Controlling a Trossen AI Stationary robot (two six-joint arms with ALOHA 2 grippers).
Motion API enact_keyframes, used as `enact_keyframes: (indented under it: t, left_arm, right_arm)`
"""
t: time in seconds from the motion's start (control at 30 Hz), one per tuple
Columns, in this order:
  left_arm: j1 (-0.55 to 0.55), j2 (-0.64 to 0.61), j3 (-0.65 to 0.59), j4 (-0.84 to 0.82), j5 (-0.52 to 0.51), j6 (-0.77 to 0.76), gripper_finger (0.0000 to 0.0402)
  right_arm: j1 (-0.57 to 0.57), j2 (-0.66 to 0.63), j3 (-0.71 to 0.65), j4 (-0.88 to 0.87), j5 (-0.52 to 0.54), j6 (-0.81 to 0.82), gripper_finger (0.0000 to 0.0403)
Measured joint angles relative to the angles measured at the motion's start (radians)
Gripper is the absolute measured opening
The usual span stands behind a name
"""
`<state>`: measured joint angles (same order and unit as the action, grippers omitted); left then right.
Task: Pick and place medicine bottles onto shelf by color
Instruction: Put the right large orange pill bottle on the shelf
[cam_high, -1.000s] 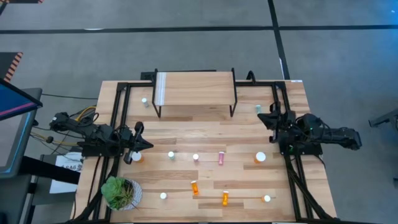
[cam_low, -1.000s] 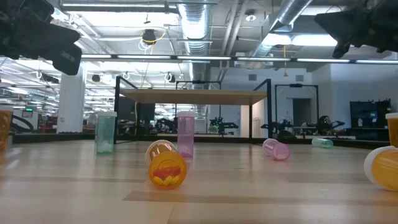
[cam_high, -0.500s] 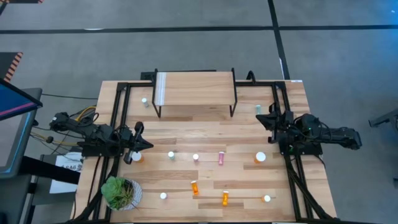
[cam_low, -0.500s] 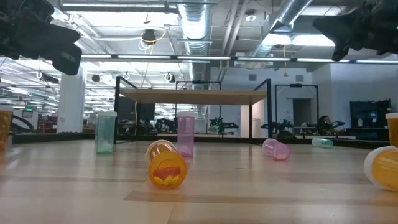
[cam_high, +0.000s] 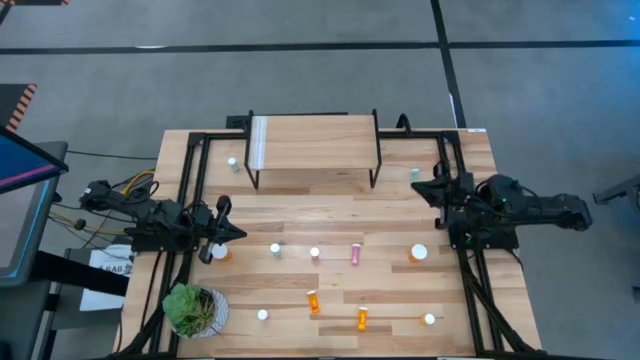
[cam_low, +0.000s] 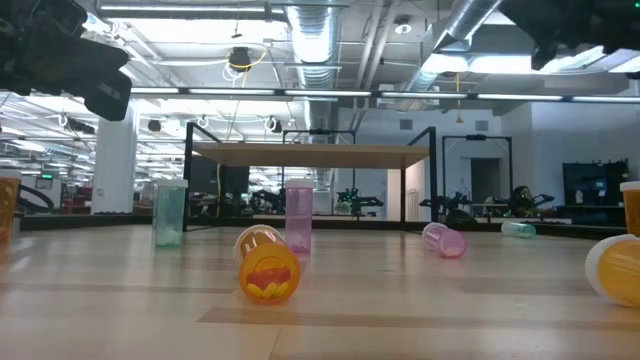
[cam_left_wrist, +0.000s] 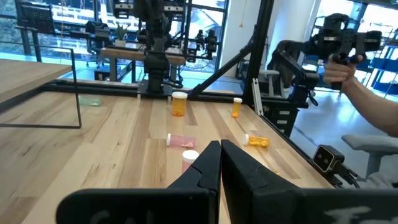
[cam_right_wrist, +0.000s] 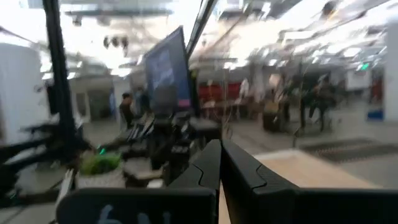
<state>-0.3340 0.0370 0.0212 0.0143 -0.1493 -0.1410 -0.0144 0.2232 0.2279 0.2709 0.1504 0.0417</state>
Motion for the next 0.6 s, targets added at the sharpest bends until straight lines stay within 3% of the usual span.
enact_keyframes:
  t: [0.27, 0.6]
  left_arm:
    - [0.000, 0.000, 0.000, 0.000, 0.000, 0.000, 0.0000]
    - [0.000, 0.000, 0.000, 0.000, 0.000, -0.001, 0.0000]
  right_arm:
    - [0.118, 0.322, 0.123, -0.005, 0.195, 0.003, 0.0037]
    - [0.301, 0.508, 0.227, 0.007, 0.223, 0.086, 0.0037]
